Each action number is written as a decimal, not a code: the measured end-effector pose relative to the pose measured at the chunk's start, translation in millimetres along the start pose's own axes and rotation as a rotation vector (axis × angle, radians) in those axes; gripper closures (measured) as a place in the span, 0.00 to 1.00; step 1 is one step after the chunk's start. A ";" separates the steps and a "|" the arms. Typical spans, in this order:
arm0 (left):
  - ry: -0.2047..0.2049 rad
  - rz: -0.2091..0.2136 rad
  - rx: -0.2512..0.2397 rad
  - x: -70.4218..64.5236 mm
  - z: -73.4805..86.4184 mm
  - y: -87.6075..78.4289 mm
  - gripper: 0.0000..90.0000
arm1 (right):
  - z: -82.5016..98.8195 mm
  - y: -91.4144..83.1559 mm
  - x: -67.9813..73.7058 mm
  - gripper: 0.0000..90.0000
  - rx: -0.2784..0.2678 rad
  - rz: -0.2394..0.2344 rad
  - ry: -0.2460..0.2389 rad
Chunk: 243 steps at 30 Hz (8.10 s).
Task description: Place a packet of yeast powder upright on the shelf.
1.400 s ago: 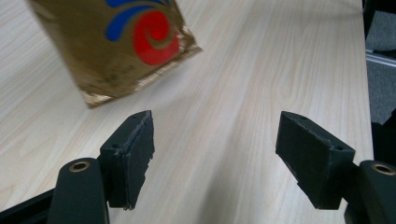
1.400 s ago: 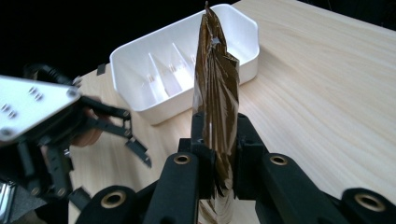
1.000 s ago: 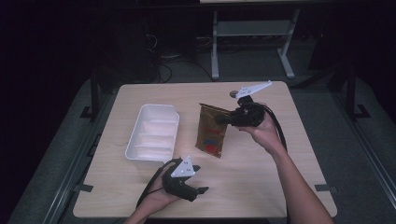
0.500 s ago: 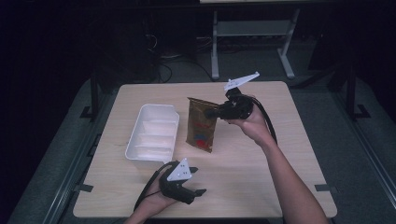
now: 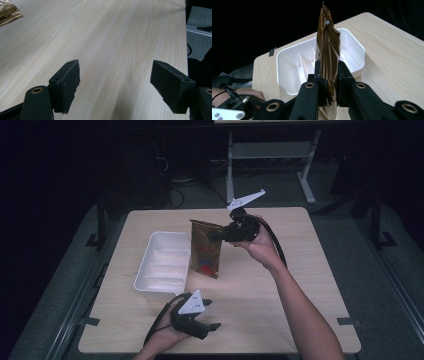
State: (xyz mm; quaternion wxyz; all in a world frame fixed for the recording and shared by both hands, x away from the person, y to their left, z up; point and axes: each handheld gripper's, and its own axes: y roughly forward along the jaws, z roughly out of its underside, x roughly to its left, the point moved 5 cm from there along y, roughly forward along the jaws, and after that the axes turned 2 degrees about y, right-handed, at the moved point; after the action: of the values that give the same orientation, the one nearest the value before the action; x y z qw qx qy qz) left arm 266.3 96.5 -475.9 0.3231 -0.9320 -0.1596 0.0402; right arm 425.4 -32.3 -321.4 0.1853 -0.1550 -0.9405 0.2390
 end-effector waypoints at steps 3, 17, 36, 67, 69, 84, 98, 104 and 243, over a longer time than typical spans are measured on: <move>0.000 -0.002 -0.002 1.1 0.4 -1.1 0.26 | -4.4 3.1 2.1 0.91 -0.004 -0.004 -0.012; 0.007 0.008 0.008 0.4 2.4 0.4 0.26 | -29.1 31.0 14.3 0.91 0.013 -0.040 -0.053; 0.009 0.010 -0.007 1.5 1.6 -2.3 0.26 | -50.7 76.5 26.0 0.91 0.026 -0.085 -0.076; 0.008 0.025 -0.009 0.4 2.0 -2.1 0.26 | -44.7 126.7 16.5 0.91 0.072 -0.097 -0.051; 0.011 0.025 -0.006 0.1 2.3 -1.9 0.26 | -43.4 128.2 16.2 0.91 0.076 -0.098 -0.046; 0.017 0.021 -0.002 0.3 2.4 -1.6 0.26 | -29.8 139.2 10.4 0.90 0.083 -0.114 0.005; 0.009 0.024 -0.001 1.3 3.0 -1.5 0.27 | -14.4 147.4 4.1 0.88 0.105 -0.115 0.034; 0.016 0.022 0.002 1.5 3.2 -1.3 0.27 | -9.0 148.1 1.4 0.86 0.105 -0.122 0.057; -0.011 0.001 0.008 9.8 7.2 5.3 0.26 | 241.2 -104.3 -12.3 0.42 -0.007 0.074 0.313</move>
State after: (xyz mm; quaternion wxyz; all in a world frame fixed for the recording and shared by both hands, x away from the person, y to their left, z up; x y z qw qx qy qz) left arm 275.7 100.0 -484.6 0.3261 -0.9305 -0.1605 0.0464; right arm 313.2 -218.9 -469.0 0.3198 -0.2257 -0.8946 0.2155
